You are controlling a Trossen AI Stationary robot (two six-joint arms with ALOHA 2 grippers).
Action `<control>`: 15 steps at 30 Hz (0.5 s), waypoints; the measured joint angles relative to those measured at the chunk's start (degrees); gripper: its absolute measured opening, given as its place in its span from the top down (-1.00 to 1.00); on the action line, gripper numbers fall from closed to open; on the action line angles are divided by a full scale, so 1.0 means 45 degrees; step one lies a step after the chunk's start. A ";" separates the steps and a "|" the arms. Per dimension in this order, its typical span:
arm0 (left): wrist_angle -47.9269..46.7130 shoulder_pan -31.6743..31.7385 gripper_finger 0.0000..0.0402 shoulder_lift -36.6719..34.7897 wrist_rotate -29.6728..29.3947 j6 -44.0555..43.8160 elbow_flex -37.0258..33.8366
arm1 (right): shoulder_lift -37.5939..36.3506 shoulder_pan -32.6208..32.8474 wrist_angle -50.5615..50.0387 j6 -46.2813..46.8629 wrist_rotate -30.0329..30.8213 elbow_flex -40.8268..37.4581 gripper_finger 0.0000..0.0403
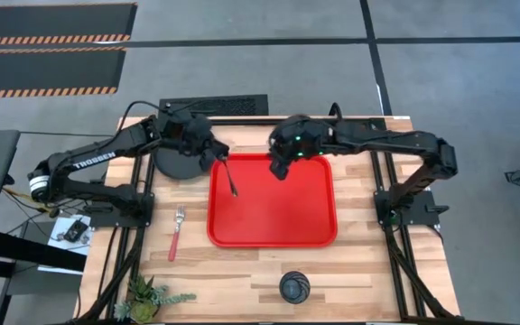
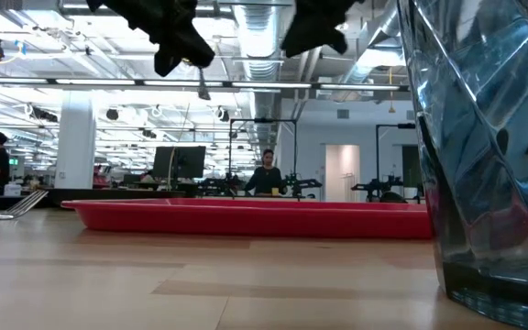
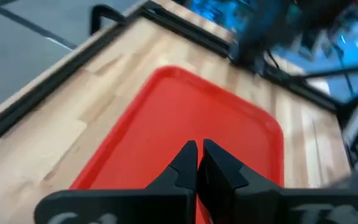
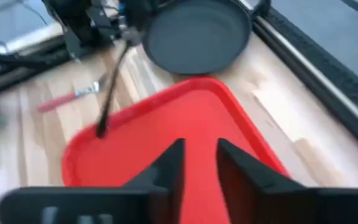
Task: Pick and place plate/cup/fork/spoon on tray
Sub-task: Put the black spoon on the orange tray
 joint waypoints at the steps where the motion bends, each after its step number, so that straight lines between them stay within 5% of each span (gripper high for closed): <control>1: -0.0219 0.0008 1.00 0.0163 0.0190 0.0217 -0.0003 | -0.0142 -0.0011 -0.0265 -0.0013 0.0021 -0.0120 0.66; 4: -0.0919 0.0007 1.00 0.0874 0.0519 0.0860 -0.0034 | -0.0623 0.0004 0.0245 0.0224 -0.0002 -0.1110 0.93; 15: -0.1376 -0.0123 1.00 0.3821 0.1704 0.2581 -0.0039 | -0.1701 0.0437 0.2574 0.1038 -0.0728 -0.4412 0.96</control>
